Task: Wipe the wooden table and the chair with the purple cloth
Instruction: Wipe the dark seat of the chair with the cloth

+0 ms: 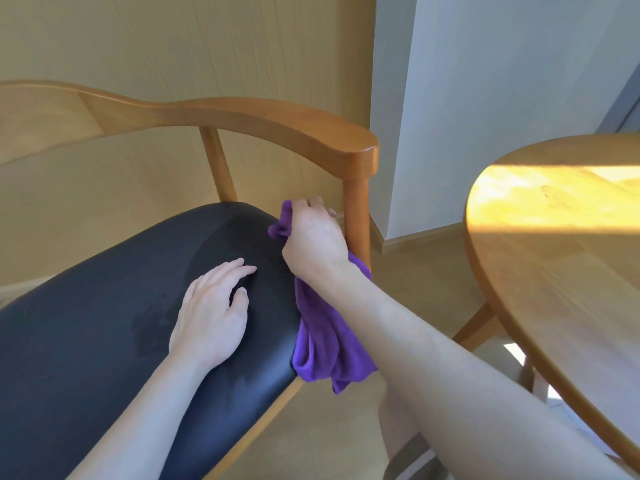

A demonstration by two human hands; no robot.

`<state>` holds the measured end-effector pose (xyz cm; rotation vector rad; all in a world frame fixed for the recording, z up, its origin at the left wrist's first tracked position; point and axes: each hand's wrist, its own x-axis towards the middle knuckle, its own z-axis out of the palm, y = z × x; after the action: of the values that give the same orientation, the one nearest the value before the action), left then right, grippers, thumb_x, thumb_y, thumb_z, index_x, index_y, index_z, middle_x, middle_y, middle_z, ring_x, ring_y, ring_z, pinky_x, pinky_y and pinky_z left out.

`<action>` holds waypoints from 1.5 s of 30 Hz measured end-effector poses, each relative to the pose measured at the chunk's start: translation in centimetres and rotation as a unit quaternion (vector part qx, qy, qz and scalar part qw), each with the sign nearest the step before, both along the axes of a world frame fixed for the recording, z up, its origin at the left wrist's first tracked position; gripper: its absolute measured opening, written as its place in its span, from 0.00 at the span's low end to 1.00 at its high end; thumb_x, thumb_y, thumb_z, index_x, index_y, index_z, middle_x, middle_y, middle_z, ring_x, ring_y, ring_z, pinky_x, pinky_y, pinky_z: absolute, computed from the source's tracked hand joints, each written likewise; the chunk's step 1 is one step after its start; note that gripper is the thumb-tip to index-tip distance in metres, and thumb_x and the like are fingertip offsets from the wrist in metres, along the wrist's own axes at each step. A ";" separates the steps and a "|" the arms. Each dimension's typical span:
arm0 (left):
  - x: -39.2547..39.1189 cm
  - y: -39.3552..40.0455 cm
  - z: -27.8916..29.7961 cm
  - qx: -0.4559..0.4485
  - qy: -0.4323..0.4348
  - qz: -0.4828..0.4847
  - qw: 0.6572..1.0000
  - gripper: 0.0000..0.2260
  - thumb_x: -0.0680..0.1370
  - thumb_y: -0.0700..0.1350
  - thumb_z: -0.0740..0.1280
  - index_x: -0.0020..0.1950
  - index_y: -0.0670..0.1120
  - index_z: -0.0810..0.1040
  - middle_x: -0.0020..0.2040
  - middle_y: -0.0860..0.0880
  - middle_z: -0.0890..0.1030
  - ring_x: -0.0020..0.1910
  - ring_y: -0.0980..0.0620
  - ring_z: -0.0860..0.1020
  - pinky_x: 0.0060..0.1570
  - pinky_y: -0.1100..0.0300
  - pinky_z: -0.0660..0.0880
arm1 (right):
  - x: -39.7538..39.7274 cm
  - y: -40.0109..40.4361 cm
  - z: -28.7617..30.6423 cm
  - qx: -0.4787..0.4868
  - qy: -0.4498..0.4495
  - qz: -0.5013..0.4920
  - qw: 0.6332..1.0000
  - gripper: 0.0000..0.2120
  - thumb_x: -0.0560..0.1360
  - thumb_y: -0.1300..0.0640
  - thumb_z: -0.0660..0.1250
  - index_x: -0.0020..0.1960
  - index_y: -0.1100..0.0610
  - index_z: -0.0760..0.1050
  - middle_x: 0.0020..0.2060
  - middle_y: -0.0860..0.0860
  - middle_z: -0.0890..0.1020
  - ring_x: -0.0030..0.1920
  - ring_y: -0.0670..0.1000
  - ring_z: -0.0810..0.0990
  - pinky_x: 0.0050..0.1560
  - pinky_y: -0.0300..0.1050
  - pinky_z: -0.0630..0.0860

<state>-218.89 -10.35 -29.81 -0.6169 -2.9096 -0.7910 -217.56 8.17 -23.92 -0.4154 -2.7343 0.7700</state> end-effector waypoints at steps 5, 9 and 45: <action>0.1 0.1 0.2 -0.003 -0.008 0.008 1.000 0.19 0.82 0.44 0.56 0.69 0.61 0.73 0.74 0.65 0.67 0.75 0.56 0.61 0.74 0.51 0.61 | -2.4 1.1 -0.9 -0.078 -0.178 -0.021 0.981 0.21 0.75 0.56 0.68 0.66 0.60 0.73 0.61 0.59 0.74 0.56 0.63 0.79 0.57 0.56 0.80; 0.1 0.3 0.2 -0.019 -0.004 0.003 1.000 0.19 0.82 0.44 0.57 0.69 0.62 0.72 0.75 0.64 0.67 0.75 0.55 0.62 0.74 0.50 0.60 | 0.2 -1.0 -1.9 0.018 -0.145 -0.013 0.989 0.26 0.74 0.55 0.69 0.69 0.61 0.69 0.65 0.61 0.72 0.64 0.67 0.72 0.65 0.61 0.72; 0.1 0.1 0.1 0.012 -0.021 0.019 1.000 0.24 0.78 0.41 0.57 0.69 0.63 0.73 0.74 0.67 0.67 0.74 0.57 0.61 0.72 0.50 0.63 | 9.2 0.4 -8.9 -0.111 0.186 -0.028 0.976 0.22 0.71 0.67 0.64 0.64 0.59 0.77 0.65 0.51 0.76 0.65 0.53 0.71 0.69 0.51 0.71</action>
<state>-218.76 -10.21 -29.72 -0.5478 -2.9349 -0.8436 -208.31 8.60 -32.79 -0.3497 -2.2905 1.0277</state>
